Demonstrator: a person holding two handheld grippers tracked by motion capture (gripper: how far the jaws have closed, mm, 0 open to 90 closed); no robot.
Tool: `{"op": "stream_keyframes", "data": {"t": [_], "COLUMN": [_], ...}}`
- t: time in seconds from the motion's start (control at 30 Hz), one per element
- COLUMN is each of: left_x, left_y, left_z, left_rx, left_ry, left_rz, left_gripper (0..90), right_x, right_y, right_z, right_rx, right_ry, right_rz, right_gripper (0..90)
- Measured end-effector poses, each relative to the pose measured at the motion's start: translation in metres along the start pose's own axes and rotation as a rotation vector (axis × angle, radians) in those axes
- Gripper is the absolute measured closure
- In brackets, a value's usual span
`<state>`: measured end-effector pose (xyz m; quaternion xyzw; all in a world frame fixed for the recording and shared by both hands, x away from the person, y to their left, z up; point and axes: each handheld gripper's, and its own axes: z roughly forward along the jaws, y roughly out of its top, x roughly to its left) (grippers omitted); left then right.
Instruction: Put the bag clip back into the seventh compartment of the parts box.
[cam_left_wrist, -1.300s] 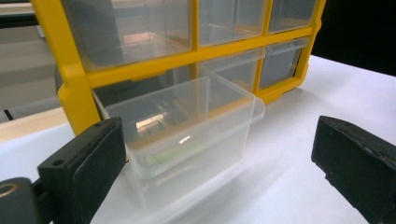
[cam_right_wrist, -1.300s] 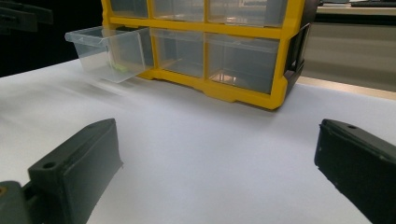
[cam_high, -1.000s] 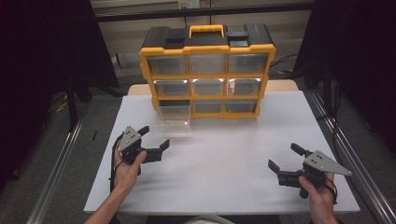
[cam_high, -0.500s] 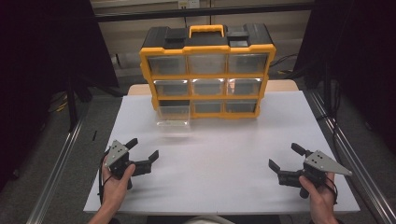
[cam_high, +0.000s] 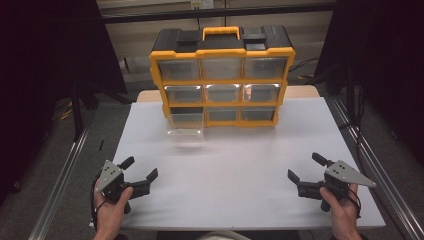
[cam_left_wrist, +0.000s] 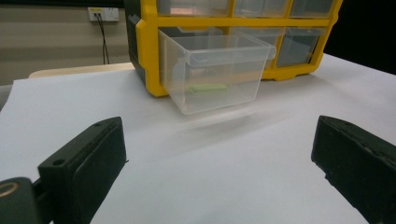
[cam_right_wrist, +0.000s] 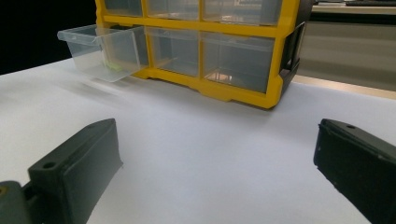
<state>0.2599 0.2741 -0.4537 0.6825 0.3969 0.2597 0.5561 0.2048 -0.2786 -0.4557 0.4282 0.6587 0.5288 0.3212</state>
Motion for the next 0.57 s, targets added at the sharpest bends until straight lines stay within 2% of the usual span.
{"op": "stream_keyframes", "data": {"t": [0.03,0.1,0.13,0.2,0.23,0.3,0.33,0.37,0.43,0.5,0.53,0.57], "left_x": [0.0023,0.0025,0.0040,0.0039,0.0062,0.0062,0.0066,0.0070,0.0058,0.0043,0.0053,0.0052], "left_y": [-0.0003,-0.0024,-0.0034,-0.0037,-0.0018,0.0009,-0.0006,-0.0027,-0.0042,-0.0024,-0.0017,-0.0019], "left_z": [-0.0025,-0.0060,-0.0082,-0.0082,-0.0091,-0.0114,-0.0109,-0.0081,-0.0027,-0.0024,-0.0035,-0.0033], "left_rx": [0.014,0.012,0.021,-0.001,0.014,-0.023,-0.025,0.006,0.021,0.003,0.019,0.019], "left_ry": [-0.005,-0.003,-0.002,0.007,-0.003,0.005,0.017,0.020,0.012,0.014,0.008,0.005], "left_rz": [0.021,0.014,0.023,-0.006,0.017,0.032,0.034,0.023,-0.021,-0.007,0.022,0.020], "left_gripper": [3.3,3.3,3.3,3.2,3.3,3.2,3.2,3.2,3.3,3.3,3.3,3.3], "right_x": [-0.0003,-0.0011,-0.0012,-0.0013,-0.0014,-0.0015,-0.0009,-0.0008,-0.0009,-0.0009,-0.0006,-0.0007], "right_y": [-0.0001,-0.0003,-0.0004,-0.0003,-0.0003,0.0000,0.0000,-0.0001,-0.0001,-0.0001,-0.0002,-0.0003], "right_z": [0.0001,-0.0004,-0.0006,-0.0009,-0.0009,0.0004,0.0010,0.0018,0.0029,0.0031,0.0033,0.0030], "right_rx": [0.000,0.005,0.004,0.004,0.004,0.003,0.002,0.001,0.004,0.005,0.005,0.005], "right_ry": [-0.004,0.001,-0.001,-0.001,-0.001,0.007,0.008,0.006,0.008,0.007,0.005,0.001], "right_rz": [-0.001,0.001,0.001,0.003,0.002,0.000,0.004,0.000,0.000,0.002,0.002,0.002], "right_gripper": [0.3,0.3,0.3,0.3,0.3,0.3,0.3,0.3,0.4,0.4,0.4,0.4]}}
